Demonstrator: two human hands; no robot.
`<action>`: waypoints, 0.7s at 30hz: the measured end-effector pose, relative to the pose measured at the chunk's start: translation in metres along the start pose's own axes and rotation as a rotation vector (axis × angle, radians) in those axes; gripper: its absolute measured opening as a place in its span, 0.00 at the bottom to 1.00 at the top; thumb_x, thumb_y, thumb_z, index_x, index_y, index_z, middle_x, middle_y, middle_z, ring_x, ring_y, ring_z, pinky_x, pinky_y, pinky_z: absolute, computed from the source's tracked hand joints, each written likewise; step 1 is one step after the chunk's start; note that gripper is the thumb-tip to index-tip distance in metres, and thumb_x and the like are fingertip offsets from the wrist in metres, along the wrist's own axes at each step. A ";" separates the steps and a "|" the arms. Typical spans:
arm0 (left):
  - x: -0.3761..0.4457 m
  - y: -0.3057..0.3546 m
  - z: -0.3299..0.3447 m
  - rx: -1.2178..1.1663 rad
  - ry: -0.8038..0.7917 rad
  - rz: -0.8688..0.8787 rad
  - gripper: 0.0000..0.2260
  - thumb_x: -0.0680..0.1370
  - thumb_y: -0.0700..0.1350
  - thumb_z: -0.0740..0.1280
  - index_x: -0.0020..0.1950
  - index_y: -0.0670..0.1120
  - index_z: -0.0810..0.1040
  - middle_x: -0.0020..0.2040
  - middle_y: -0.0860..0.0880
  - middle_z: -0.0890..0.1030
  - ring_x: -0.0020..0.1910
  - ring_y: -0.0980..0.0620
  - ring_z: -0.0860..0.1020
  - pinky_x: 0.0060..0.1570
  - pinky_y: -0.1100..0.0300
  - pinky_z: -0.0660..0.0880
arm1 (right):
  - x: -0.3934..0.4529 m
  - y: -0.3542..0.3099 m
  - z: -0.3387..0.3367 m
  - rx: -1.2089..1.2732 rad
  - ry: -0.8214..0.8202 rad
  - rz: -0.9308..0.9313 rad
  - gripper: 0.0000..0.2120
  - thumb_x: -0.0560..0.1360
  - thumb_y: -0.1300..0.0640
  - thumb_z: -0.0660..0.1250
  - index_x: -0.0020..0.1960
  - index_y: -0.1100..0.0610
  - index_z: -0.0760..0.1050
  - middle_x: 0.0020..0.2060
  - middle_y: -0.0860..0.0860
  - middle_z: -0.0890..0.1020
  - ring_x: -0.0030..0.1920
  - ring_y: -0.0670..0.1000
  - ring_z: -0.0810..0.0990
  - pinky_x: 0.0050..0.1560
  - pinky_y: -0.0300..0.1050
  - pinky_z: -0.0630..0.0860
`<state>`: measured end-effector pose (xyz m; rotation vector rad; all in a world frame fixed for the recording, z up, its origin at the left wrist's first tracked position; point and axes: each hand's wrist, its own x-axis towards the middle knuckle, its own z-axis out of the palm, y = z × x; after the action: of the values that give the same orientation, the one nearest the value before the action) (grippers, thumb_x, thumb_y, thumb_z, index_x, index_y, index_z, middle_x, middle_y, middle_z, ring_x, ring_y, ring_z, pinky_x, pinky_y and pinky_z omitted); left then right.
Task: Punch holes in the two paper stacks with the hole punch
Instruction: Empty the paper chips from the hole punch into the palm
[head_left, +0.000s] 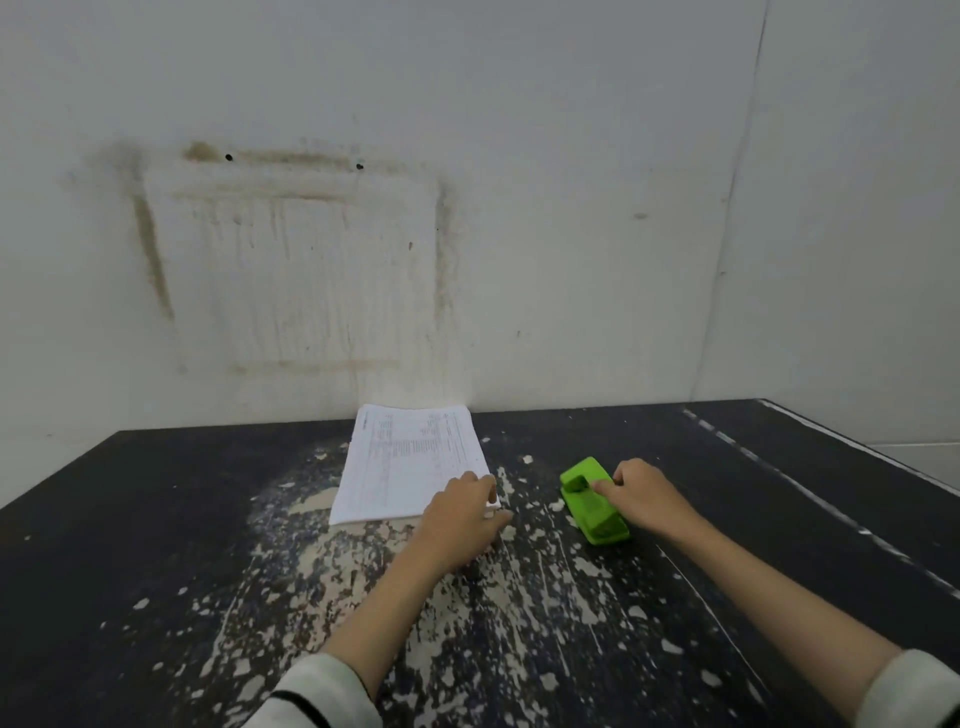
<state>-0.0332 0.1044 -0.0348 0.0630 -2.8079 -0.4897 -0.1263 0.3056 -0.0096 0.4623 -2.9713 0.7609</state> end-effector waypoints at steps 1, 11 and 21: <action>0.000 0.007 0.006 0.027 -0.011 0.033 0.16 0.78 0.54 0.60 0.57 0.44 0.71 0.57 0.45 0.74 0.55 0.47 0.71 0.54 0.54 0.71 | -0.002 0.002 0.003 0.010 -0.012 0.022 0.21 0.77 0.49 0.62 0.30 0.56 0.58 0.28 0.51 0.65 0.29 0.49 0.66 0.29 0.44 0.59; -0.009 0.022 0.048 0.113 -0.160 0.098 0.26 0.80 0.58 0.49 0.75 0.47 0.56 0.77 0.48 0.56 0.76 0.52 0.53 0.73 0.53 0.47 | 0.002 0.009 0.016 0.080 -0.010 0.103 0.17 0.77 0.51 0.58 0.32 0.54 0.60 0.45 0.59 0.76 0.51 0.61 0.78 0.43 0.47 0.67; -0.010 0.022 0.046 0.094 -0.163 0.096 0.26 0.80 0.57 0.50 0.75 0.47 0.56 0.77 0.48 0.57 0.75 0.51 0.54 0.74 0.53 0.47 | 0.034 0.024 0.002 0.314 0.079 0.197 0.16 0.75 0.54 0.64 0.32 0.57 0.64 0.37 0.57 0.74 0.40 0.55 0.72 0.40 0.46 0.64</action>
<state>-0.0368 0.1408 -0.0720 -0.0969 -2.9753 -0.3555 -0.1663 0.3154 -0.0183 0.1434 -2.8605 1.2427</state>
